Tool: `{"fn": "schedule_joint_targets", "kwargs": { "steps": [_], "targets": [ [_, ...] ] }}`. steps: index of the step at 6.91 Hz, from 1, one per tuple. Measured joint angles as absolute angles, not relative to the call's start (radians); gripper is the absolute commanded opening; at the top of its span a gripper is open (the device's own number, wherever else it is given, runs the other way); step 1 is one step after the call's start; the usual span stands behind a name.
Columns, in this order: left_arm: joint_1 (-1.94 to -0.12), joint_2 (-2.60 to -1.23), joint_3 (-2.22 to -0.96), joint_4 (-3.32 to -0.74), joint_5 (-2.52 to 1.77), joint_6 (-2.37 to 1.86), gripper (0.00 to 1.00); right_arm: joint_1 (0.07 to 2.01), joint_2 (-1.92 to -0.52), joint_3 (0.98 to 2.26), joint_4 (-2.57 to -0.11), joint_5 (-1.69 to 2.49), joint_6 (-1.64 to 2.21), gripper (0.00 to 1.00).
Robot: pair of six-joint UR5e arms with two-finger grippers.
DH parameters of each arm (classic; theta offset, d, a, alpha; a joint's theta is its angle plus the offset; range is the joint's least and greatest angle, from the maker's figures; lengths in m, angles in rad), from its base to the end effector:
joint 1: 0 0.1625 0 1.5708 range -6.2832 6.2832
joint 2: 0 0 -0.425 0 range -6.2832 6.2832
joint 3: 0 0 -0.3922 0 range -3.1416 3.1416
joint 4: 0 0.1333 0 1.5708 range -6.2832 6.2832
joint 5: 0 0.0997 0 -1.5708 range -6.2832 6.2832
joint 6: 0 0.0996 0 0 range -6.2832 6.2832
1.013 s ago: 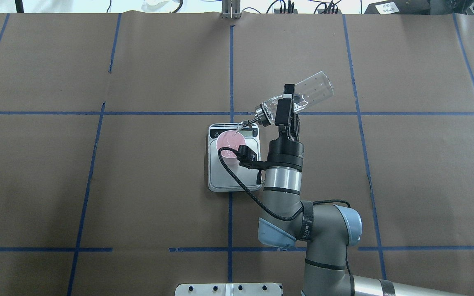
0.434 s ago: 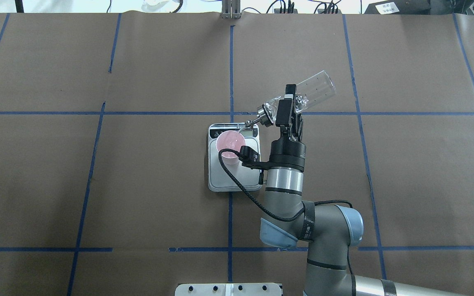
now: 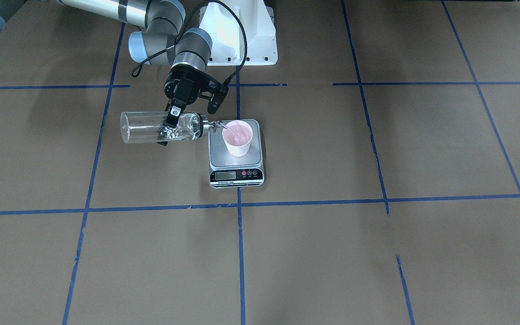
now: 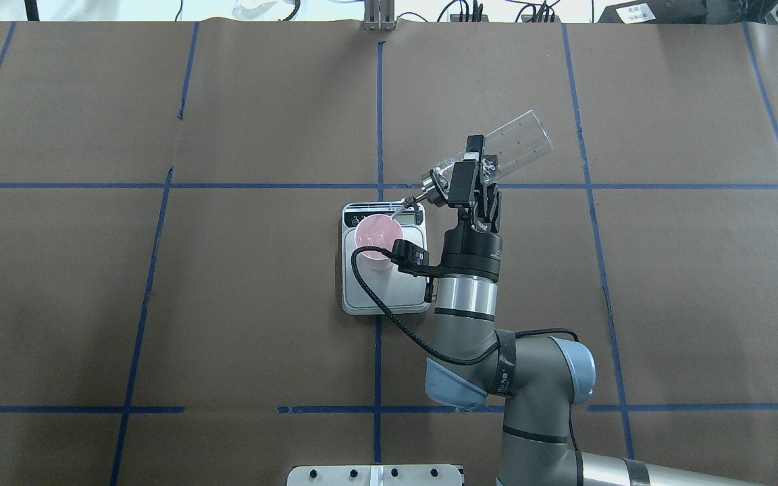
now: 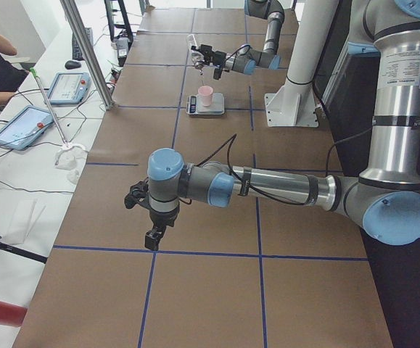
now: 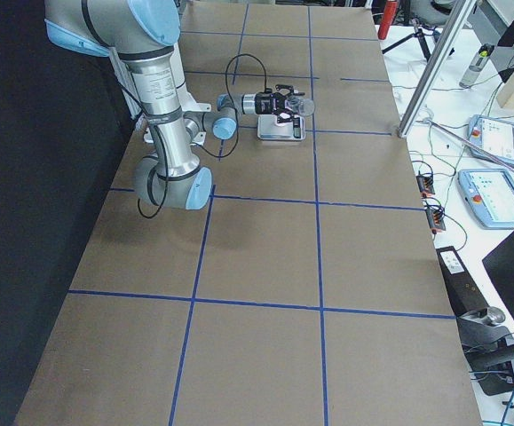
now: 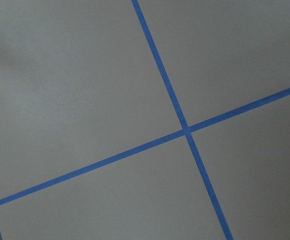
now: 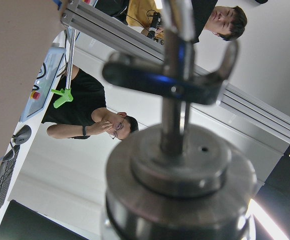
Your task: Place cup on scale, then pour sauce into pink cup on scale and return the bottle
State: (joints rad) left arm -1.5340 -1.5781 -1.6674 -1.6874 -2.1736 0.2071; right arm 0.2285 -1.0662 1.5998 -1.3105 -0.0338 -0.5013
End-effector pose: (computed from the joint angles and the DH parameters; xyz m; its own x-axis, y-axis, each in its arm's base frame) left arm -0.0581 -0.5109 0.6051 0.7938 0.3514 -0.4964 -0.2035 0.9226 0.3278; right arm -0.5420 -0.3651 0.2616 0.2739 0.0941 -0.9571 0.9287 0.2327 0.2886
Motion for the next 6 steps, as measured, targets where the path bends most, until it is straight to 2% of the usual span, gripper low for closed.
{"fn": "schedule_joint_targets", "kwargs": {
  "steps": [3,6],
  "targets": [
    [-1.534,-1.580,-1.669,-1.687,-2.174,0.207,1.00,0.225,-1.068,1.600,-1.271,-0.030,-0.495,0.00],
    [-1.534,-1.580,-1.670,-1.686,-2.174,0.207,1.00,0.217,-1.078,1.578,-1.116,0.013,-0.485,0.00]
  ]
}}
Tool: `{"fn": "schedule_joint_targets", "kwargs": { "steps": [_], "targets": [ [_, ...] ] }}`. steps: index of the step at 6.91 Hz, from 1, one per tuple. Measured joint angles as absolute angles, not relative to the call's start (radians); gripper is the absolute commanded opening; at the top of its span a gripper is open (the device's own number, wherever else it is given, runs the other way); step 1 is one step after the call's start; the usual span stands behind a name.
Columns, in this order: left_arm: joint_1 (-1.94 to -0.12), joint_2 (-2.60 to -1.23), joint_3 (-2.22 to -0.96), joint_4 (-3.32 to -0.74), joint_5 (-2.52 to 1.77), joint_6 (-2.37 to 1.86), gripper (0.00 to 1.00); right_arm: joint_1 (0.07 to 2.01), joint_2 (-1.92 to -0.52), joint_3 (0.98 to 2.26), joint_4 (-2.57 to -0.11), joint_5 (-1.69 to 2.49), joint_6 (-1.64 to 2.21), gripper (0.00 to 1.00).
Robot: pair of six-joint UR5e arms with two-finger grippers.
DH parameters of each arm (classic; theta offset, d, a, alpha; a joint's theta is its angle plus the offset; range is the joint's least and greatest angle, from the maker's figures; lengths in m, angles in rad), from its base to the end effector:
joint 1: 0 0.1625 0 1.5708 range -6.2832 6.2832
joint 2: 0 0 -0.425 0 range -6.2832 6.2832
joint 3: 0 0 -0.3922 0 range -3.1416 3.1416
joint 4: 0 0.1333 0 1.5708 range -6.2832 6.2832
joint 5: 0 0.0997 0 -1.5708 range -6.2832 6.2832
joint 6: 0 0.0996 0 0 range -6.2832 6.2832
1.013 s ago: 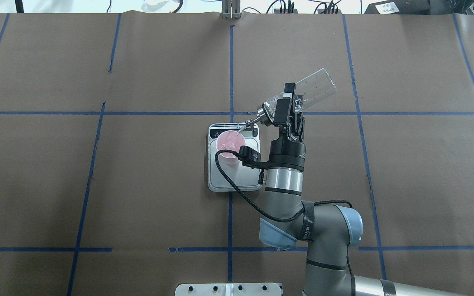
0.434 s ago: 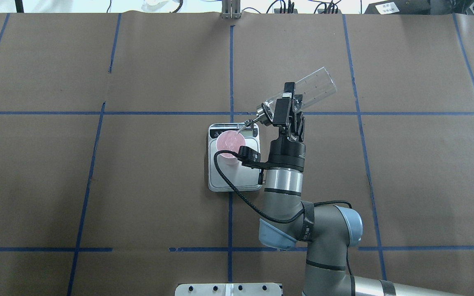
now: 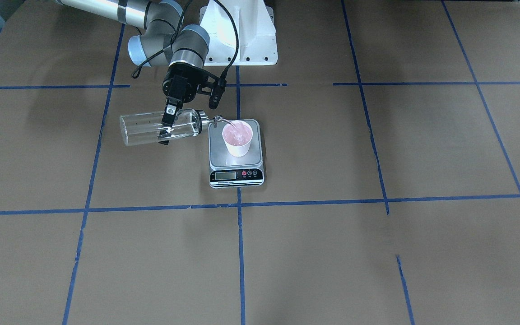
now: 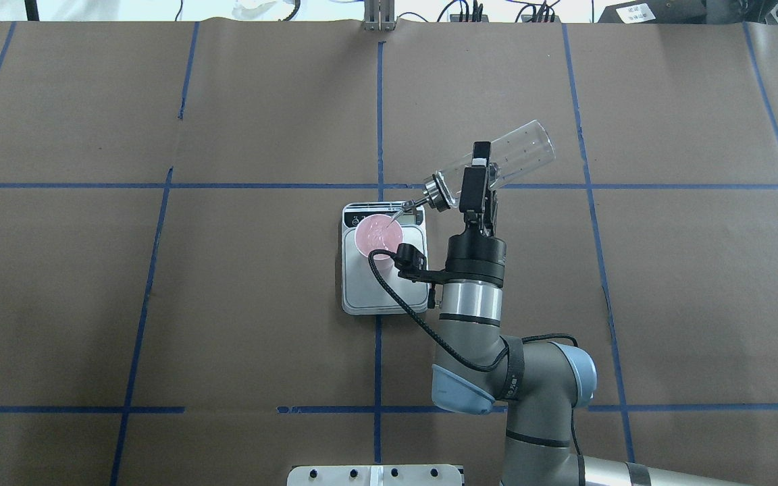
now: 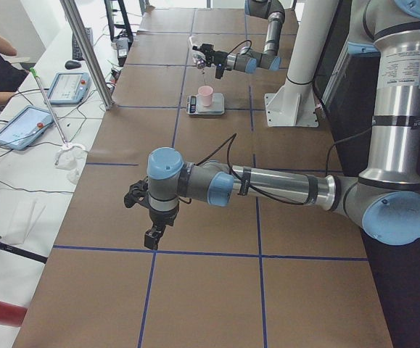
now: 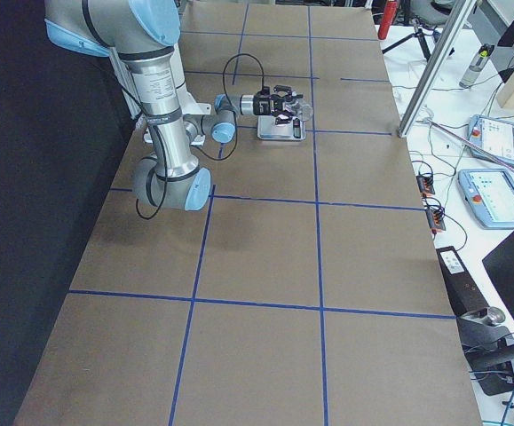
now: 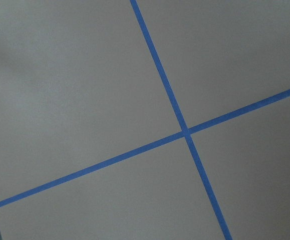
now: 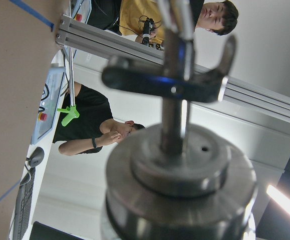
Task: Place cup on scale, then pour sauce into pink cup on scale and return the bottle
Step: 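Tilt the bottle upright and move it away from the cup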
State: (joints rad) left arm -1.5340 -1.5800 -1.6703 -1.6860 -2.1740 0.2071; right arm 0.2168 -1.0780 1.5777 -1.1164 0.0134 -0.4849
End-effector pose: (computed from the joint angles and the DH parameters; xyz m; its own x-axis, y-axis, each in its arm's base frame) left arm -0.0580 -0.5117 0.6028 0.7935 0.3532 -0.4956 -0.2034 0.9214 0.3310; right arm -0.5398 -0.3574 0.2684 0.4441 0.0857 -0.8919 0.8724 0.1858 0.4522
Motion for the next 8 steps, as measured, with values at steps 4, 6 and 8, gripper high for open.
{"fn": "schedule_joint_targets", "kwargs": {
  "steps": [4,6,8],
  "targets": [
    [-1.534,-1.580,-1.670,-1.686,-2.176,0.206,1.00,0.213,-1.080,1.553,-1.058,0.070,-0.307,0.00],
    [-1.534,-1.580,-1.670,-1.686,-2.177,0.206,1.00,0.211,-1.083,1.552,-1.057,0.106,-0.156,0.00],
    [-1.534,-1.580,-1.673,-1.684,-2.178,0.206,1.00,0.205,-1.089,1.553,-1.045,0.145,-0.006,0.00]
  ]
}}
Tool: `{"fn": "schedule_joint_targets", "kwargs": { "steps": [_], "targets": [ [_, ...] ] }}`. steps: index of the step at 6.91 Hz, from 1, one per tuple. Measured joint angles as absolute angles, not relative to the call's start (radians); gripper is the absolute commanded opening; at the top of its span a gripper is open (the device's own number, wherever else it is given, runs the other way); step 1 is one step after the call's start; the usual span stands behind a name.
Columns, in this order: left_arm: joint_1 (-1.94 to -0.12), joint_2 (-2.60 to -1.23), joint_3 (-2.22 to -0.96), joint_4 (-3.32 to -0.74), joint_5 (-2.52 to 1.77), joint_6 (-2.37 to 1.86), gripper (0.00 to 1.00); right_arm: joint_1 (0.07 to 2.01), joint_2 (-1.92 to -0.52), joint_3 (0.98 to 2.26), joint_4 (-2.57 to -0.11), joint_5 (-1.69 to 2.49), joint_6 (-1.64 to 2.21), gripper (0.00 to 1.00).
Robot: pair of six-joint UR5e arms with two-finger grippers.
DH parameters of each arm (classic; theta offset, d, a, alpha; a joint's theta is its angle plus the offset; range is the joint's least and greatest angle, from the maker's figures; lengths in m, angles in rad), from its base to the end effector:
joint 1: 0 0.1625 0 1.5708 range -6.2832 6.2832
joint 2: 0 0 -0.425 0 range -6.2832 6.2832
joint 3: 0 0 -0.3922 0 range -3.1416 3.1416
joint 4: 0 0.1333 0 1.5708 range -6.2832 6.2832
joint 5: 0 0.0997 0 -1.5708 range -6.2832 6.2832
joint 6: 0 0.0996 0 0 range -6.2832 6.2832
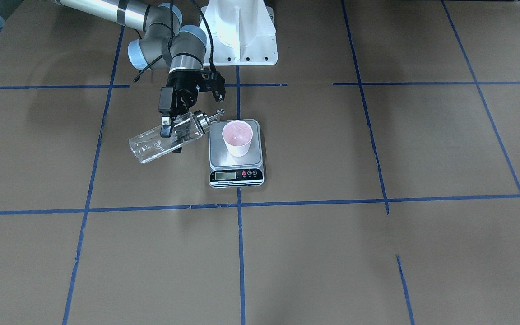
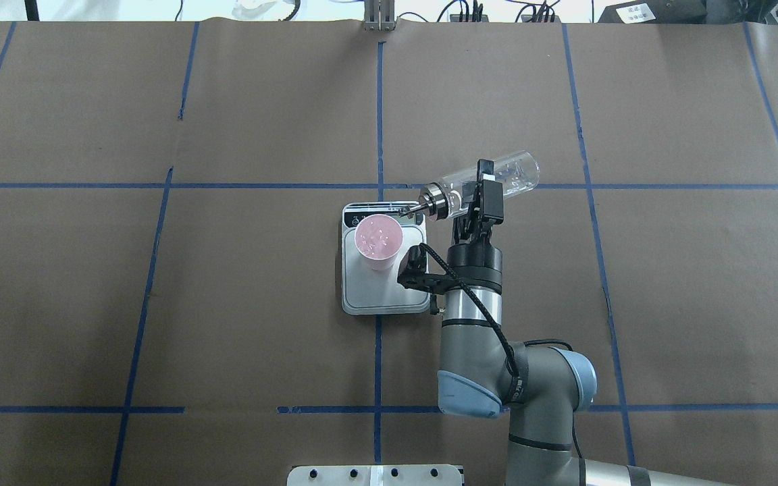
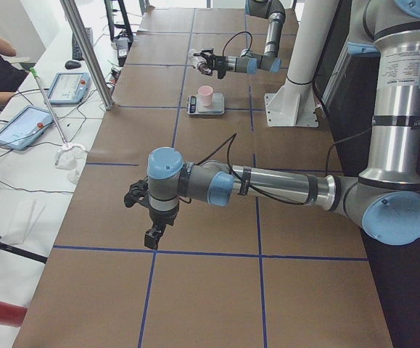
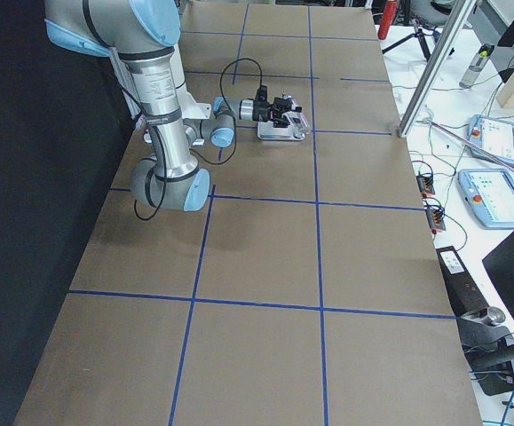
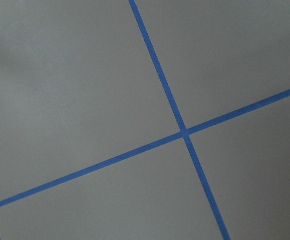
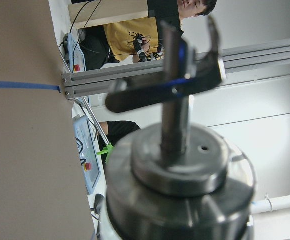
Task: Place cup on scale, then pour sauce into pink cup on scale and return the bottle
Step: 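Tilt the bottle upright and move it away from the cup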
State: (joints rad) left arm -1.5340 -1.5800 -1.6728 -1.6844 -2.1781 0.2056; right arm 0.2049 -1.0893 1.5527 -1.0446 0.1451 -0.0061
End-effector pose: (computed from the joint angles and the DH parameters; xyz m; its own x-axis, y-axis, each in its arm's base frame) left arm -0.0577 -0.5116 0.6015 0.7914 0.3529 -0.4991 -0.2017 0.9215 0.3318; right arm -0.5544 -0.3520 0.2884 0.8358 0.0260 -0.5483 0.5427 0.1119 0.8325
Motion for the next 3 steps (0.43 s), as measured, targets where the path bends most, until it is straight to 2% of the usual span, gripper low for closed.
{"fn": "schedule_joint_targets", "kwargs": {
  "steps": [3],
  "targets": [
    [-1.534,-1.579,-1.678,-1.683,-2.181,0.206,1.00,0.203,-1.119,1.554,-0.884,0.222,0.218,0.00]
  ]
}}
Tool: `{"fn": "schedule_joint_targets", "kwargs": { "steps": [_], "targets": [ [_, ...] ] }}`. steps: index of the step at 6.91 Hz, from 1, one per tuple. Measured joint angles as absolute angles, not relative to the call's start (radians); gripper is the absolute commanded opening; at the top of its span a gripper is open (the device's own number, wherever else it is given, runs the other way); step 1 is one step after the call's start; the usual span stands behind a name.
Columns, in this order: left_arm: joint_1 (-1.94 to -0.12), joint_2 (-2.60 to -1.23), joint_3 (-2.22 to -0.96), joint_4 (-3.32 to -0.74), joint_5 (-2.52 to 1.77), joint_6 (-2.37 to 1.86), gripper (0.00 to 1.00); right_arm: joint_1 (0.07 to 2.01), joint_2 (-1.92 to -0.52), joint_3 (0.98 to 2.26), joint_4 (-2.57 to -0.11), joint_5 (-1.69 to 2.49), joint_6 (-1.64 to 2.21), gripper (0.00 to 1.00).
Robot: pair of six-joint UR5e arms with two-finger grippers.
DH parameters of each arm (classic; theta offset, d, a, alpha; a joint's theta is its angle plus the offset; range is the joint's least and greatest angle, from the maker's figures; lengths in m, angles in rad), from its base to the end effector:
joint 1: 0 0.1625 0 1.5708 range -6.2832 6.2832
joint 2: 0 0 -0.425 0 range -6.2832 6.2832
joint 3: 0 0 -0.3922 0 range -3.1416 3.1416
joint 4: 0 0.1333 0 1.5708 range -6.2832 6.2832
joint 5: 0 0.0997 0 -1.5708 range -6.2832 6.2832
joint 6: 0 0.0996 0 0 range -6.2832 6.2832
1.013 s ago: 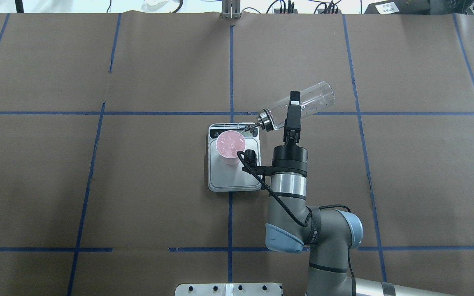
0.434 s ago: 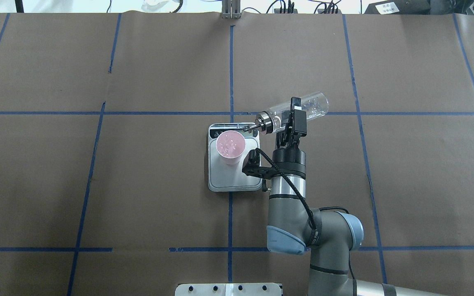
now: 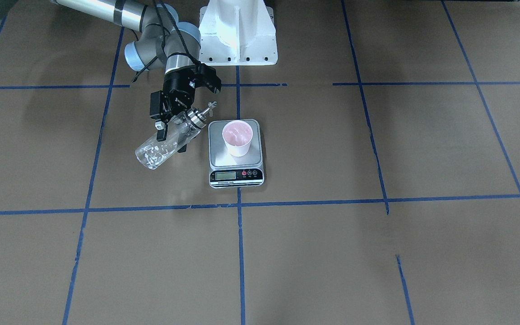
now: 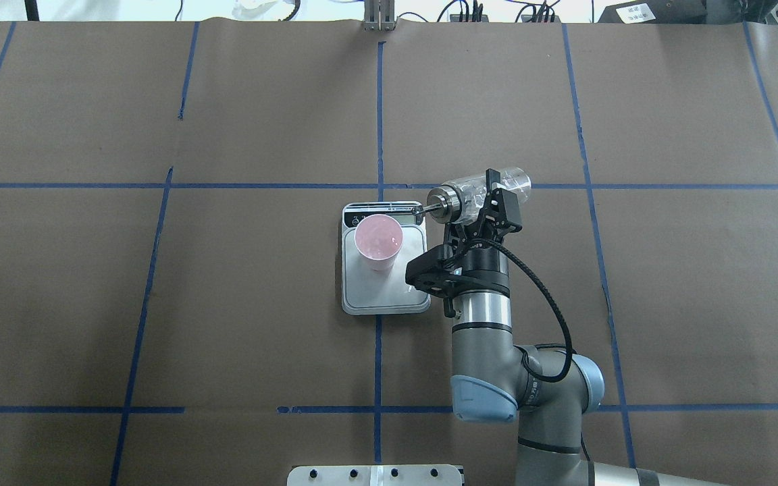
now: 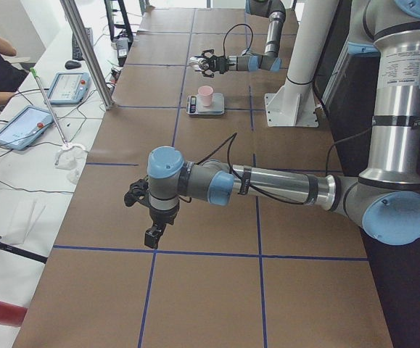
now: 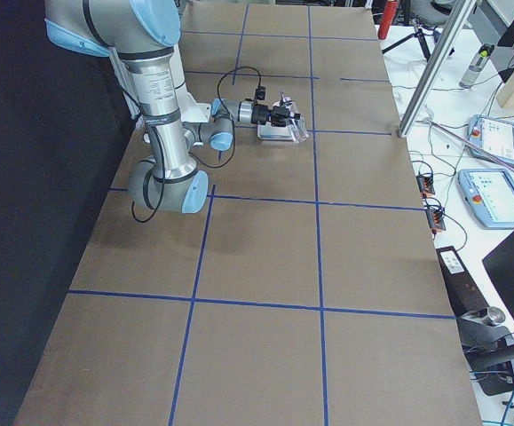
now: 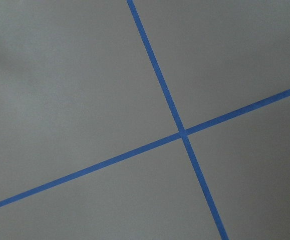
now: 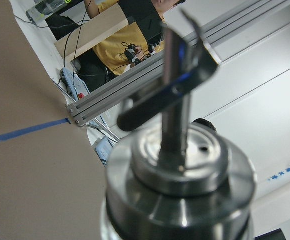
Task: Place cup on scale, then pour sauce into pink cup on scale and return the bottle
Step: 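Tilt the bottle upright and move it away from the cup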
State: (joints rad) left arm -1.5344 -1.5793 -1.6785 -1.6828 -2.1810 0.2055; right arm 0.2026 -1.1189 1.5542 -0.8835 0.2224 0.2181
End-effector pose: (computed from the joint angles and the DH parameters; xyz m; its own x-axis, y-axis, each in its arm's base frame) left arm -0.0577 -0.5112 0.5990 0.7899 0.3547 -0.5003 -0.2009 0.9204 0.3354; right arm -0.5455 -0.3473 0.2991 0.9758 -0.0194 -0.2177 0.2185 0.0936 0.9713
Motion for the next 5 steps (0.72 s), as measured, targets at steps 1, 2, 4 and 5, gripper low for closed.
{"fn": "schedule_joint_targets", "kwargs": {
  "steps": [1,2,4,5],
  "targets": [
    [-1.536,-1.578,-1.684,-1.683,-2.181,0.205,1.00,0.205,-1.131,1.556,-0.820,0.241,0.270,0.00],
    [-1.536,-1.575,-1.694,-1.682,-2.181,0.204,1.00,0.207,-1.138,1.559,-0.778,0.259,0.312,0.00],
    [-1.537,-1.569,-1.711,-1.681,-2.181,0.202,1.00,0.212,-1.146,1.566,-0.749,0.295,0.464,0.00],
    [-1.538,-1.568,-1.720,-1.681,-2.181,0.201,1.00,0.218,-1.146,1.572,-0.745,0.327,0.565,0.00]
  ]
}}
